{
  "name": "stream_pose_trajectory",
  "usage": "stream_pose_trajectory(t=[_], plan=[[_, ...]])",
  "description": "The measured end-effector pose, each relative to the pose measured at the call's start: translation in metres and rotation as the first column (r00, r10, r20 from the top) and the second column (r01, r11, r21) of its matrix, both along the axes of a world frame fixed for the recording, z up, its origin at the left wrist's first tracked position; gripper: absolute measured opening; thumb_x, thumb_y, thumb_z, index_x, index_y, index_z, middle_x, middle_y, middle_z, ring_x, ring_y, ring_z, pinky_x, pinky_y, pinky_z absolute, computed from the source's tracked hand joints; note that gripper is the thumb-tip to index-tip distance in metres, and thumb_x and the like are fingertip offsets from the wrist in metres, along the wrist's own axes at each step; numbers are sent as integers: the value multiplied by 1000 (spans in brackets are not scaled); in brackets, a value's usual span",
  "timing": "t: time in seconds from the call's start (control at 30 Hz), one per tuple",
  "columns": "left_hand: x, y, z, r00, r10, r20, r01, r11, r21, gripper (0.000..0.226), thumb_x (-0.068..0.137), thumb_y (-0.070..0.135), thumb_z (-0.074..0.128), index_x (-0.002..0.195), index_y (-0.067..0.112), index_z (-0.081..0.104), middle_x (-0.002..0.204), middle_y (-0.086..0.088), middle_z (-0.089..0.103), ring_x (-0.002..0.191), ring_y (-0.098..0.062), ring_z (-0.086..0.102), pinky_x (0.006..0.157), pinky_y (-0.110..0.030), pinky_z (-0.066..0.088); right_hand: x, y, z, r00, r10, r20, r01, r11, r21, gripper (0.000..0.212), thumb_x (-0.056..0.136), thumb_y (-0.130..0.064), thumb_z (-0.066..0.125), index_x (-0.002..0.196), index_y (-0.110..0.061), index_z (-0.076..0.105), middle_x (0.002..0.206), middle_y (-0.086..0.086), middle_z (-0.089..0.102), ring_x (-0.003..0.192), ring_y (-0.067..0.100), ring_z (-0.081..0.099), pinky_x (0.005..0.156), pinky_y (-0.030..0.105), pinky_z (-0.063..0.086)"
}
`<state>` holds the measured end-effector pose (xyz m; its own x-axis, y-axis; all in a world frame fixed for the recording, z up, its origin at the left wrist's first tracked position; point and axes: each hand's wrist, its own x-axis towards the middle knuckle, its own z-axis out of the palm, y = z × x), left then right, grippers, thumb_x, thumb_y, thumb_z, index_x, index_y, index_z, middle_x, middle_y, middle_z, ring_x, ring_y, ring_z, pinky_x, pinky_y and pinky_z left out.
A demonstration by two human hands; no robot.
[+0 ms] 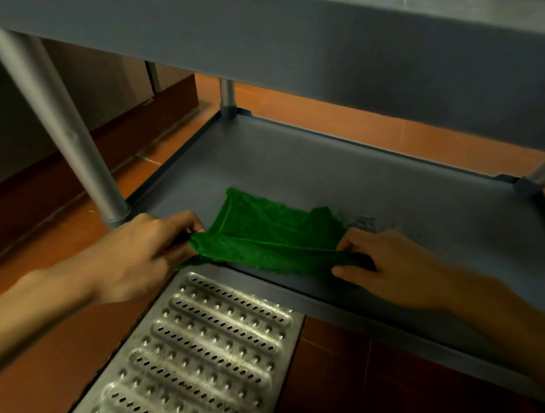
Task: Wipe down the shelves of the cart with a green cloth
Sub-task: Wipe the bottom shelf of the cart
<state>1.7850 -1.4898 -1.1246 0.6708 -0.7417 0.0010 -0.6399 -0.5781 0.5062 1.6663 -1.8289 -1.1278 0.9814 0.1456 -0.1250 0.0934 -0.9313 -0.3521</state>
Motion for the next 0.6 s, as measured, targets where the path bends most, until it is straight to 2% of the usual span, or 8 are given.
stream_pose_trajectory(t=[0.07, 0.13, 0.2, 0.27, 0.33, 0.47, 0.57, 0.6], plan=[[-7, 4, 10, 999, 12, 30, -11, 999, -30, 16, 97, 21, 54, 100, 37, 53, 69, 6, 65, 60, -11, 62, 58, -43, 52, -7, 1, 11, 1000, 0, 4, 0, 999, 41, 23, 91, -48, 58, 105, -30, 56, 72, -14, 56, 68, -2, 58, 58, 14, 37], [-13, 6, 21, 999, 34, 32, -32, 996, -78, 13, 96, 23, 53, 100, 36, 54, 69, 3, 66, 59, -14, 64, 57, -40, 51, -12, 2, 23, 1000, -16, -3, 17, 991, 129, 19, 90, -44, 61, 102, -30, 59, 73, -19, 61, 69, -6, 60, 60, 12, 41], [-19, 7, 33, 998, 56, -7, -57, 990, -130, 8, 94, 33, 50, 100, 35, 56, 72, 1, 68, 59, -15, 67, 55, -37, 52, -11, 1, 36, 999, -46, -23, 50, 969, 242, 17, 88, -39, 65, 101, -28, 63, 80, -20, 67, 74, -7, 64, 66, 11, 47], [-19, 6, 43, 998, 67, -9, -68, 986, -151, 19, 89, 45, 44, 100, 35, 57, 76, 4, 69, 64, -13, 68, 57, -37, 54, -4, -2, 46, 997, -82, -14, 82, 943, 323, 16, 86, -35, 69, 100, -28, 65, 87, -13, 72, 80, -1, 67, 73, 19, 52], [-8, -2, 45, 994, 98, 36, -92, 984, -150, 21, 91, 44, 44, 103, 33, 58, 82, 7, 68, 72, -10, 67, 64, -41, 56, 12, -8, 49, 989, -146, 16, 130, 916, 380, 16, 85, -28, 71, 100, -25, 68, 92, -9, 72, 86, 3, 67, 78, 23, 53], [38, -37, 29, 966, 221, 137, -200, 968, -152, 17, 97, 24, 53, 109, 18, 63, 97, -6, 70, 89, -23, 66, 80, -48, 55, 60, -18, 24, 949, -302, 89, 244, 884, 398, 22, 85, -18, 74, 105, -16, 67, 105, -3, 68, 100, 14, 63, 91, 29, 49], [75, -61, 3, 955, 267, 127, -264, 964, -41, 22, 94, 29, 61, 113, 19, 64, 107, -8, 71, 94, -25, 67, 85, -47, 57, 85, -21, -10, 925, -372, 76, 314, 860, 402, 34, 84, -13, 74, 116, -8, 64, 116, 7, 64, 106, 17, 59, 93, 22, 44], [83, -67, -6, 955, 270, 123, -272, 962, -3, 25, 92, 31, 64, 114, 20, 63, 110, -8, 71, 95, -25, 67, 85, -46, 57, 89, -22, -21, 923, -376, 79, 325, 874, 361, 37, 85, -15, 74, 120, -8, 62, 120, 8, 64, 109, 18, 58, 96, 24, 44]])
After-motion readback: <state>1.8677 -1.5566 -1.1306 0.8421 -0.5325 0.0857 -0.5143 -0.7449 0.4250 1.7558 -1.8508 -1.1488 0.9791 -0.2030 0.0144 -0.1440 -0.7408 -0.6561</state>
